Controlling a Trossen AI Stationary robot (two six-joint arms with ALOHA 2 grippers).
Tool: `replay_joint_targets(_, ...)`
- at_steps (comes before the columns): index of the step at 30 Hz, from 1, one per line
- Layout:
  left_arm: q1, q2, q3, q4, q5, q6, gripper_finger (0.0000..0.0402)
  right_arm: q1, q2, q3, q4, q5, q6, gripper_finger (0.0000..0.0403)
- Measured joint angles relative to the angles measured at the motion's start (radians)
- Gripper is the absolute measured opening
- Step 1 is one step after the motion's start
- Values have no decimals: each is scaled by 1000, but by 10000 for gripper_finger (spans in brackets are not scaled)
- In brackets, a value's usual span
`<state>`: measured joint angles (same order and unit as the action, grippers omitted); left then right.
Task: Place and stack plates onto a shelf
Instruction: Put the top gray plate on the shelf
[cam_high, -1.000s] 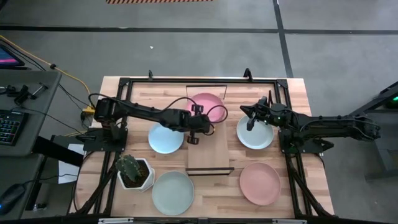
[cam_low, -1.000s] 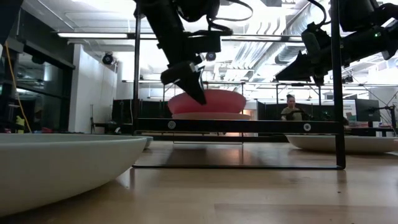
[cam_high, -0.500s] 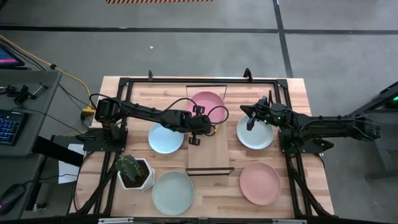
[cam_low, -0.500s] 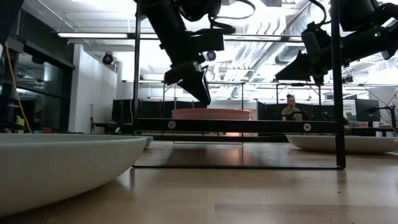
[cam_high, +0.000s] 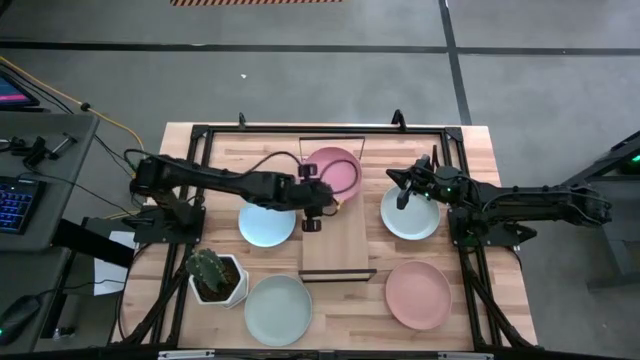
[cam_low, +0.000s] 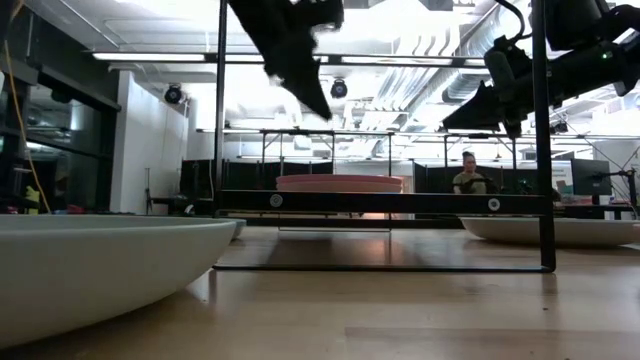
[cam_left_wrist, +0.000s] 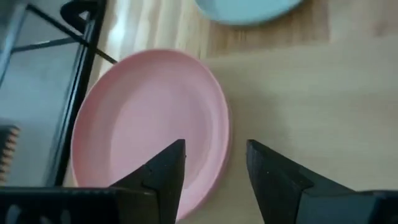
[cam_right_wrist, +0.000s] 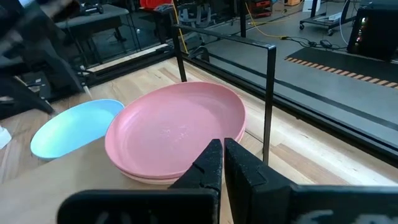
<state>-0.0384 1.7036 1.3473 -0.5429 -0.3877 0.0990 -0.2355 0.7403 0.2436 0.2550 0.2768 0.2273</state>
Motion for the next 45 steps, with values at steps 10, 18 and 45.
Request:
replay_joint_targets(10,-44,-338,-592,760,98,-86,152,0,0,0,-134,9,83,88)
replay_joint_targets(18,-29,-546,-814,973,91,-107,151,-26,7,129,-681,93,315,133)
replay_joint_targets(45,-44,-596,-815,891,97,-140,151,-41,380,180,-970,193,640,134)
